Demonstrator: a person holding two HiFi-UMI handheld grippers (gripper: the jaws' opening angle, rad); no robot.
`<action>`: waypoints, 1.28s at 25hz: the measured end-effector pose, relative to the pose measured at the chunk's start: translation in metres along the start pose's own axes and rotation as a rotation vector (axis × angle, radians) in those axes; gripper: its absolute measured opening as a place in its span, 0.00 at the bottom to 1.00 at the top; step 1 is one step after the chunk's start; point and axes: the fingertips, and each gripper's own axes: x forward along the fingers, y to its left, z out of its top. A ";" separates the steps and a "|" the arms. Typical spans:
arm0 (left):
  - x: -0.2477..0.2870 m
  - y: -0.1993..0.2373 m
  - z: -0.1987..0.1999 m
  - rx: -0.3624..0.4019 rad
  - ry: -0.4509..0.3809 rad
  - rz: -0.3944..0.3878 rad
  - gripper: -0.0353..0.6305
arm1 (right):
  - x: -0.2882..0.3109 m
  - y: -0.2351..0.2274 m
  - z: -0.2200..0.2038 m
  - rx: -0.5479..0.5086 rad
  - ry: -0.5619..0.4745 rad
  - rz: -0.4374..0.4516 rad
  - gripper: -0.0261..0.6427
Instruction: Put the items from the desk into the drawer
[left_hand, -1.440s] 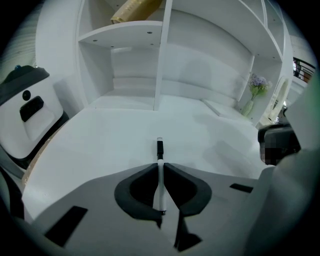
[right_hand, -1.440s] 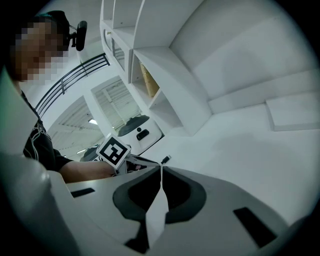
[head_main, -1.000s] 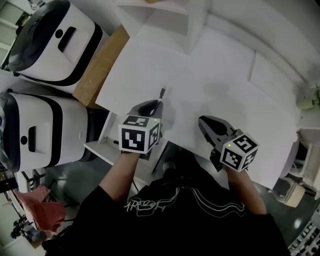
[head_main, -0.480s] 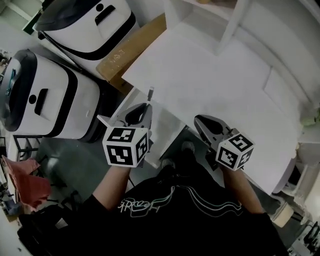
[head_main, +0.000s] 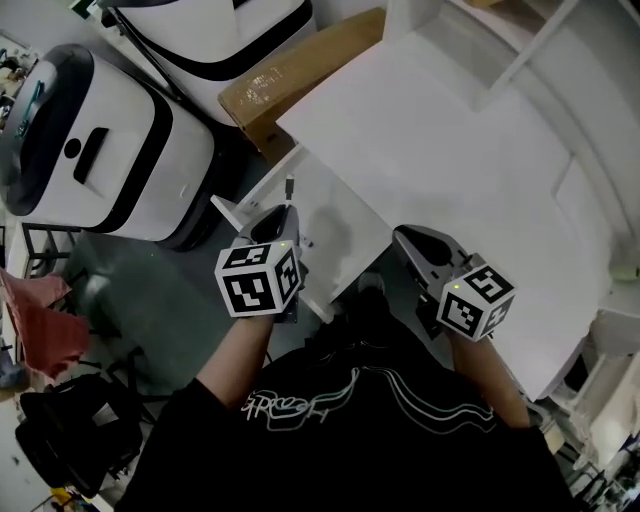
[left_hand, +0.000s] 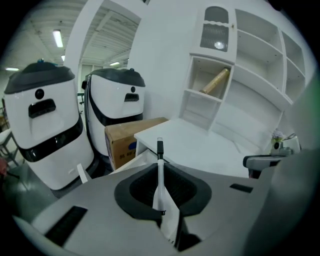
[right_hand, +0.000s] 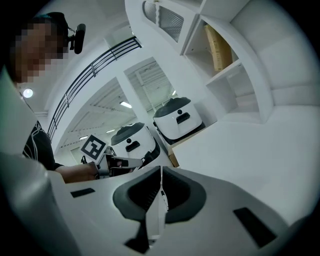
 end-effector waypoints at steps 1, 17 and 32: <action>0.007 0.004 -0.003 -0.035 0.010 0.003 0.13 | 0.002 -0.004 0.001 0.003 0.008 -0.002 0.11; 0.180 0.053 -0.096 -0.247 0.196 0.204 0.13 | 0.040 -0.093 0.023 0.066 0.053 -0.020 0.11; 0.244 0.077 -0.166 -0.271 0.321 0.315 0.13 | 0.040 -0.146 0.022 0.104 0.064 -0.068 0.11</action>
